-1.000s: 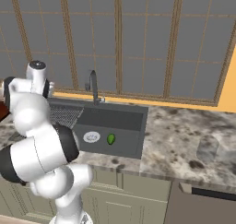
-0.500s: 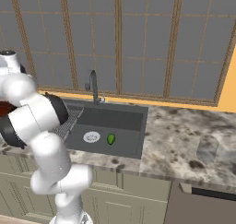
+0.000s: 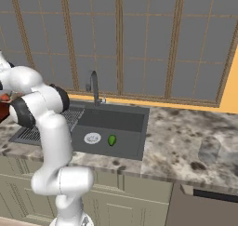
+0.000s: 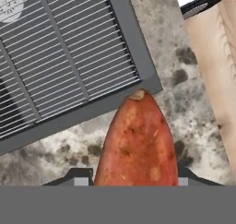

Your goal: Pick up all produce items and place them in the sink. Turn on the sink faucet to wash them. Then turn the sink off and put them in the tray.

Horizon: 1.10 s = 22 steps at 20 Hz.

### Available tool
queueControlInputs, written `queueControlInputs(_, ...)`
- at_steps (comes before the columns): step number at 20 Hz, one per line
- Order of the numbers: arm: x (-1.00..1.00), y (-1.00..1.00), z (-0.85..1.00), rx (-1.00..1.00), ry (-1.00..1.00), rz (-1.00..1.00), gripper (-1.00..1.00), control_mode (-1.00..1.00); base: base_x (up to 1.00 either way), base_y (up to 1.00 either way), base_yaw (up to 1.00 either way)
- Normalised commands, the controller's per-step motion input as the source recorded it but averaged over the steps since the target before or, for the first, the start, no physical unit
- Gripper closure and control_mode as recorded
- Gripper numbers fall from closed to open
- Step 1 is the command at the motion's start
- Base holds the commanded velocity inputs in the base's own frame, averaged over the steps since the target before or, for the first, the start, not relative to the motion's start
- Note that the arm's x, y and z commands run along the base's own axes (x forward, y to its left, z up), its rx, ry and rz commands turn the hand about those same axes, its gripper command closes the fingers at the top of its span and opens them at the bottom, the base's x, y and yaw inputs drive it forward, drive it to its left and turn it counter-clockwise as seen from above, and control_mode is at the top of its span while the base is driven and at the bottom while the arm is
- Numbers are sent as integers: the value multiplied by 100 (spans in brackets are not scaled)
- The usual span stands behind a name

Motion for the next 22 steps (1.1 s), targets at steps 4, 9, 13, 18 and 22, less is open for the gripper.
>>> queueControlInputs(4, 0, 47, -51, 0, 0, 14, 100, -100, 0, 0, 0)
queueControlInputs(9, 1, 31, -28, 0, 0, 11, 100, -100, 0, 0, 0)
queueControlInputs(13, 1, 33, -20, 1, 0, 8, 100, -100, 0, 0, 0)
queueControlInputs(18, 7, 29, -21, 3, 0, 8, 100, -100, 0, 0, 0)
queueControlInputs(22, 28, 33, -28, 1, 0, 6, 100, -100, 0, 0, 0)
